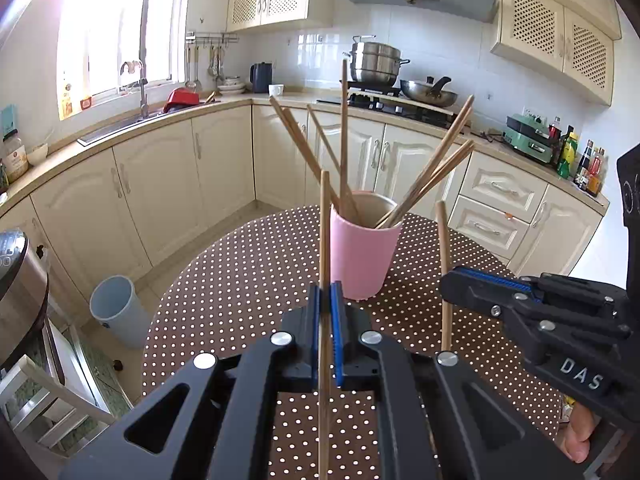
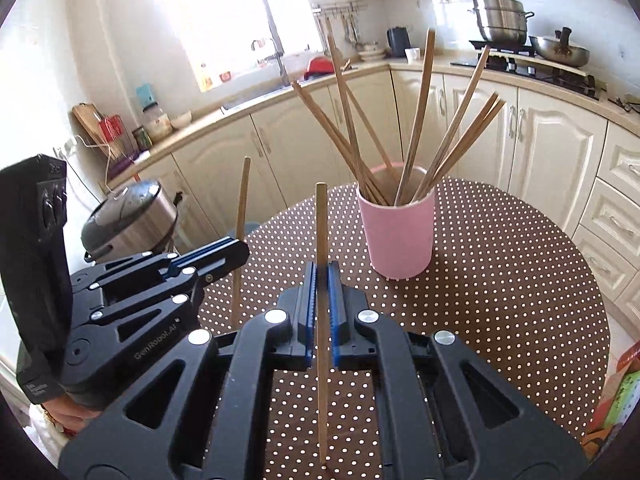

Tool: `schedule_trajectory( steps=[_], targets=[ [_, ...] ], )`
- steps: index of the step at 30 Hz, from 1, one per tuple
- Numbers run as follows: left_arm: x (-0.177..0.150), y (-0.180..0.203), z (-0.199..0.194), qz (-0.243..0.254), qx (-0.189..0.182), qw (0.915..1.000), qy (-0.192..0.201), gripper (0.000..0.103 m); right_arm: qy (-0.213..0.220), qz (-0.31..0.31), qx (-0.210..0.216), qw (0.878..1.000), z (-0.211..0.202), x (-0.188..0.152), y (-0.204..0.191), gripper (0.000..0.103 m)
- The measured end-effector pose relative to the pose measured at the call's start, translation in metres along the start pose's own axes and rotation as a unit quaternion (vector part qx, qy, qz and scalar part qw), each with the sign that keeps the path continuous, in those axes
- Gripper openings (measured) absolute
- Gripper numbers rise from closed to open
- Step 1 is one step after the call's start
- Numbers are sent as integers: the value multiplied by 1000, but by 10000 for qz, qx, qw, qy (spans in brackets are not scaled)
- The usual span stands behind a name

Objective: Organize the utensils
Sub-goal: 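Lift both held chopsticks upright above the pink cup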

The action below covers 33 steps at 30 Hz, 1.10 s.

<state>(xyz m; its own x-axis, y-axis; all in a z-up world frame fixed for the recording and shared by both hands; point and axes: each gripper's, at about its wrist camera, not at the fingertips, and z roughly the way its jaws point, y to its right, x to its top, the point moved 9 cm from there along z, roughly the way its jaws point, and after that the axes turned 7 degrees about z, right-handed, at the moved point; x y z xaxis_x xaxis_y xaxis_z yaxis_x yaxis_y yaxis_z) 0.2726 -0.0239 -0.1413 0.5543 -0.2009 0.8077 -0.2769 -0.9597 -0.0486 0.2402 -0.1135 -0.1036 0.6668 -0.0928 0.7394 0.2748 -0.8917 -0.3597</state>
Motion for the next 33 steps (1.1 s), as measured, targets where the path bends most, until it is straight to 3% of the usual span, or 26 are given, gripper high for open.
schedule_trajectory(
  steps=[18, 33],
  targets=[
    [26, 11, -38, 107, 106, 9975, 695, 6, 825, -199, -25, 9964, -49, 21, -10, 6],
    [43, 14, -39, 99, 66, 9949, 1006, 6, 1004, -161, -95, 9948, -51, 27, -1, 6]
  ],
)
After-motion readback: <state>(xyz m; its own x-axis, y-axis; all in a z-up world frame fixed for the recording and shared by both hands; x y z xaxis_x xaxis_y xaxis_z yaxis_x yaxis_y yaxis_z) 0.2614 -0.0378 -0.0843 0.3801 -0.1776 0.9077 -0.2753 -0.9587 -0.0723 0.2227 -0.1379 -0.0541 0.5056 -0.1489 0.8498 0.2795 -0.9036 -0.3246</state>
